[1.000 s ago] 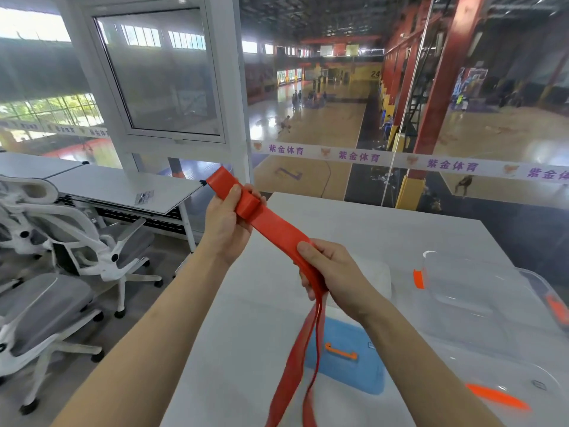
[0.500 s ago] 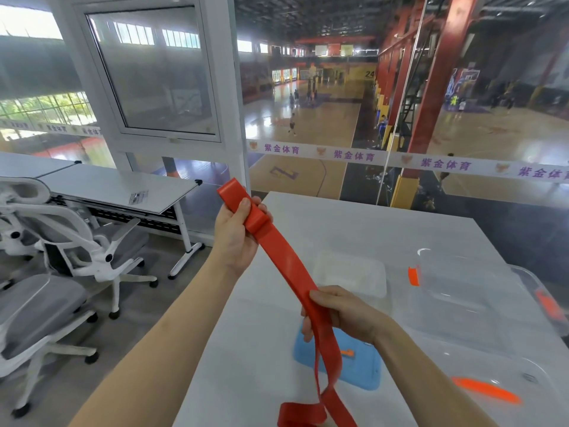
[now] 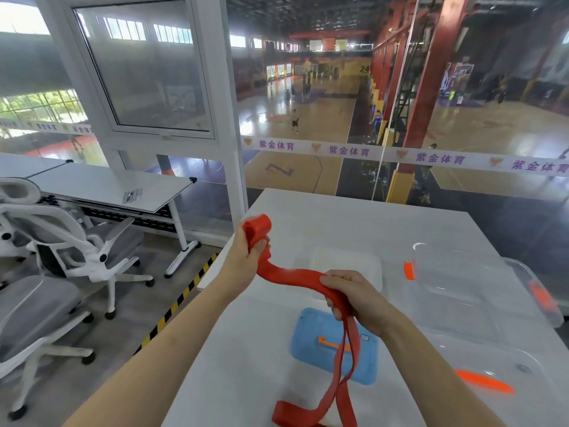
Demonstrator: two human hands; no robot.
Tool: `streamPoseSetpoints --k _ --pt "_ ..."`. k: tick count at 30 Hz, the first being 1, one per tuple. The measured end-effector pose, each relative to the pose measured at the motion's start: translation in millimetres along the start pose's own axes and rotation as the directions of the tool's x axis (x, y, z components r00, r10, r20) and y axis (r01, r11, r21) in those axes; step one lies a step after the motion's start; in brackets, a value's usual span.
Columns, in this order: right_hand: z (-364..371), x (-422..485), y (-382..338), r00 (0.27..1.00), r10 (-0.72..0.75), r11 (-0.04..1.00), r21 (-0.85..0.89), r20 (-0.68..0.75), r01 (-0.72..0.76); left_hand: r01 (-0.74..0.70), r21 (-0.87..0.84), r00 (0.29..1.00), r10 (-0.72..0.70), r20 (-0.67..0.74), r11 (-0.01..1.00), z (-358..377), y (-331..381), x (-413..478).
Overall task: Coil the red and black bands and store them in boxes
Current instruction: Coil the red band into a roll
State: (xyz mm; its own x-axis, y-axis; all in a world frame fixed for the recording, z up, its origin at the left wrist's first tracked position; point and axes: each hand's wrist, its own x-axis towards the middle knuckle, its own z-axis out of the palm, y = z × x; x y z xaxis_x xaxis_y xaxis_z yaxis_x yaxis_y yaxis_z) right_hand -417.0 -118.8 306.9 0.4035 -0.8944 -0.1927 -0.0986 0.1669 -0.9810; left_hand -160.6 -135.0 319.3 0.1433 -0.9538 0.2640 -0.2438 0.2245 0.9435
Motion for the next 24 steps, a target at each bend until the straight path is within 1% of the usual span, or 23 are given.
streamPoseSetpoints --k 2,4,6,8,11,16,18,21,24 --pt "-1.3 -0.9 -2.2 1.0 -0.009 1.0 0.006 -0.013 0.009 -0.073 0.161 0.992 0.055 0.109 0.984 0.5 -6.0 -3.8" --pt "-1.6 -1.6 -4.0 1.0 -0.013 1.0 0.003 -0.026 0.013 -0.156 0.304 0.964 0.078 0.252 0.94 1.7 -9.6 -8.9" --pt "-1.5 -2.2 -4.8 0.999 -0.006 1.0 0.001 -0.034 0.006 -0.246 0.372 0.923 0.099 0.373 0.895 4.8 -13.6 -15.8" --pt "-0.8 -3.1 -4.6 0.999 0.006 1.0 -0.001 -0.04 -0.006 -0.275 0.379 0.886 0.08 0.457 0.884 8.2 -16.7 -21.7" --pt "-1.1 -5.1 -2.1 0.998 0.017 1.0 0.021 -0.06 -0.016 -0.224 0.348 0.867 0.024 0.497 0.91 12.0 -21.0 -25.8" --pt "-3.6 -7.6 1.2 0.997 0.031 0.996 0.08 -0.071 -0.025 -0.14 0.264 0.851 -0.021 0.525 0.954 19.9 -20.7 -32.4" --pt "-4.4 -8.0 1.9 0.996 0.029 0.996 0.092 -0.08 -0.022 -0.107 0.266 0.841 -0.056 0.539 0.958 23.2 -18.9 -33.6" --pt "-6.5 -9.0 2.9 0.996 0.028 0.994 0.103 -0.084 -0.019 -0.084 0.258 0.837 -0.073 0.542 0.963 26.2 -19.0 -34.1" --pt "-7.9 -10.4 4.3 0.996 0.025 0.996 0.083 -0.084 -0.018 -0.108 0.284 0.847 -0.061 0.528 0.953 30.4 -19.0 -34.8"
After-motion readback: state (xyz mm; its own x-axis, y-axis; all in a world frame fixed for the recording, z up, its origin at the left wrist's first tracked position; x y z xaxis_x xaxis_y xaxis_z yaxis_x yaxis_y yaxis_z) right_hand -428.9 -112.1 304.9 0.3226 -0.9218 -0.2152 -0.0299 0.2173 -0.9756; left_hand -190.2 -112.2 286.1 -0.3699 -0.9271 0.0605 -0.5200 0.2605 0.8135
